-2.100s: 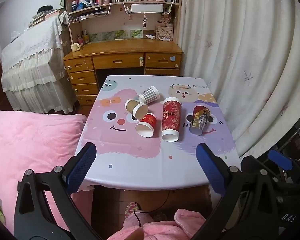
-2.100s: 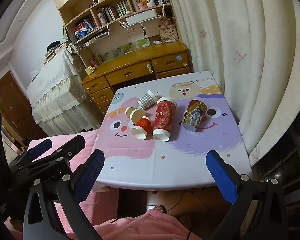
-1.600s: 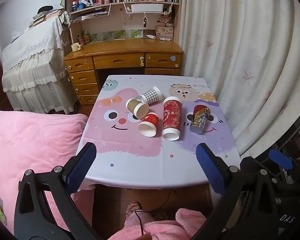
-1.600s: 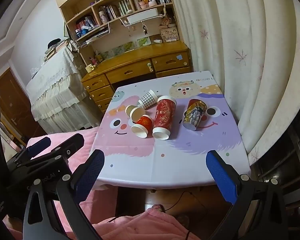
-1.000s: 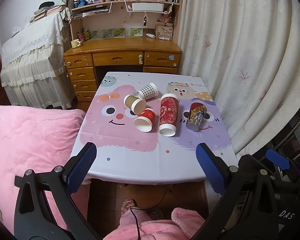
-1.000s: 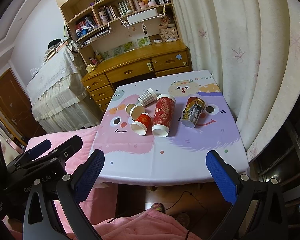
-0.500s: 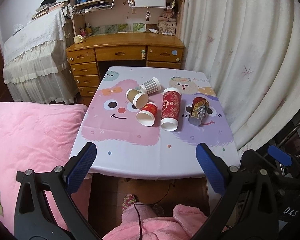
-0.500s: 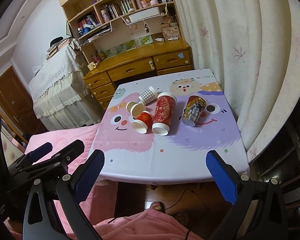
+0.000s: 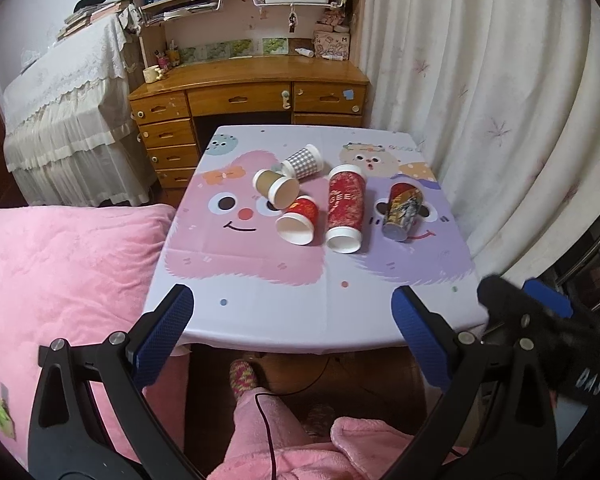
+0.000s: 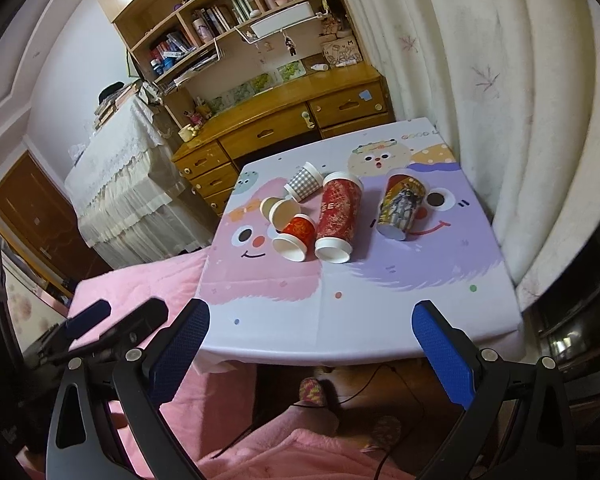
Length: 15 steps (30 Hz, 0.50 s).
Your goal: Flip cup upright
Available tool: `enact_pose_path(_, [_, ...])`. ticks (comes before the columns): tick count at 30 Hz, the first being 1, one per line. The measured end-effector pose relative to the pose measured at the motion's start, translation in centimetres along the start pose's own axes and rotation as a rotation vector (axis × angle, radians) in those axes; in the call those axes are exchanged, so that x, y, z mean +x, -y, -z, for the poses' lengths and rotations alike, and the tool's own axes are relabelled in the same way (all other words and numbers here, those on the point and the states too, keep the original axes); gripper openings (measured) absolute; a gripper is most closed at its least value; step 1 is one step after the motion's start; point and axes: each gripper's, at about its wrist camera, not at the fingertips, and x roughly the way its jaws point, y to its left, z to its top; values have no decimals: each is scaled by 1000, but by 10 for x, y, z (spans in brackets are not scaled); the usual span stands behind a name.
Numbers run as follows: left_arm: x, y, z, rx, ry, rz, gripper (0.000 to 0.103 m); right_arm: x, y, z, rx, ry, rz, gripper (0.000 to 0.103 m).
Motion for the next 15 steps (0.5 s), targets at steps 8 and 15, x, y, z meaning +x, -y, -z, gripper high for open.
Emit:
enact_pose_path(8, [47, -28, -1, 12, -142, 38, 98, 61, -12, -21, -35, 25, 7, 103])
enact_pose_path(15, [120, -61, -22, 30, -257, 74, 98, 133, -46, -39, -100, 3, 89, 103])
